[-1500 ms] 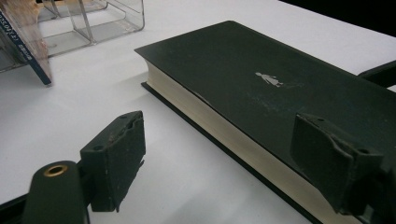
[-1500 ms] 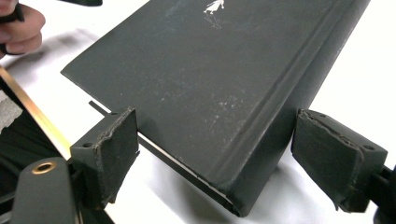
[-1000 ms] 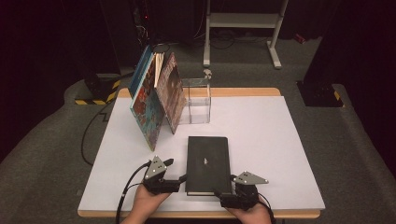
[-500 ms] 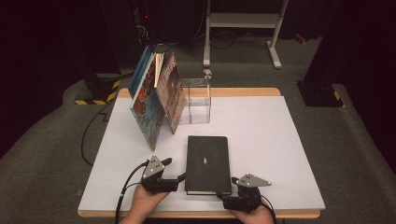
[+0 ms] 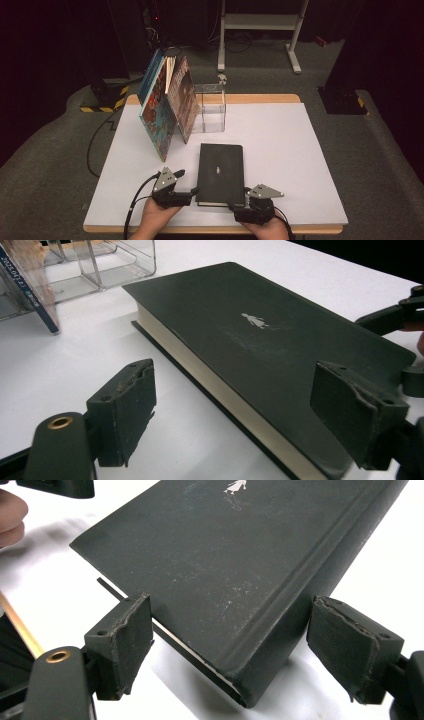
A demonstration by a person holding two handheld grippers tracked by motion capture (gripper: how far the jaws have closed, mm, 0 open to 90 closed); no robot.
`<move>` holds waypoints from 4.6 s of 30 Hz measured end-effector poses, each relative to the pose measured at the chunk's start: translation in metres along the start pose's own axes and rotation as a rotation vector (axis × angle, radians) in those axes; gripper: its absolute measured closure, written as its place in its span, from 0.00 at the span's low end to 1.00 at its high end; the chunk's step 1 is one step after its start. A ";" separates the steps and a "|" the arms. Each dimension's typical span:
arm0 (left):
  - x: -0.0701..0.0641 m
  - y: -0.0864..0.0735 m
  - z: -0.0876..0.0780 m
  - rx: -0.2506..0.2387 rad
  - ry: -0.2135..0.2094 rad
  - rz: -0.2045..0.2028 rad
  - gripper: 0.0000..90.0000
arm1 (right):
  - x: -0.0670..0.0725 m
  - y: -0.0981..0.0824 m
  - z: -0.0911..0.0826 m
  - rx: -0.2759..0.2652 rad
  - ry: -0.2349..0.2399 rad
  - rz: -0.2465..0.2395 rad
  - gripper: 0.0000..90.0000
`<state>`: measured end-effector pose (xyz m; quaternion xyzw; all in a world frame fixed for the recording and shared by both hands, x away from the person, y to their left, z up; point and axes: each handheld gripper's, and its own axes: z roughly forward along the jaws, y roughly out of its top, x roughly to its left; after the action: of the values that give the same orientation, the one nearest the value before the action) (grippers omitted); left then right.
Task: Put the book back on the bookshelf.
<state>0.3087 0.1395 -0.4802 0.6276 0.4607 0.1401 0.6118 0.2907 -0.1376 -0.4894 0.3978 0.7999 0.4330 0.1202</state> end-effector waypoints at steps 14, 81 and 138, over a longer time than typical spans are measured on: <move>0.002 0.004 0.000 -0.002 -0.025 -0.023 0.21 | -0.014 0.010 -0.011 -0.074 -0.010 0.007 0.32; -0.004 0.010 0.052 0.102 -0.047 -0.093 0.17 | -0.025 0.020 0.009 -0.101 -0.009 0.045 0.29; 0.024 0.039 0.067 0.155 -0.044 -0.183 0.50 | -0.054 0.044 0.031 -0.076 -0.015 0.076 0.37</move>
<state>0.3872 0.1215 -0.4688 0.6311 0.5122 0.0337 0.5816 0.3658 -0.1456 -0.4817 0.4263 0.7663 0.4641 0.1249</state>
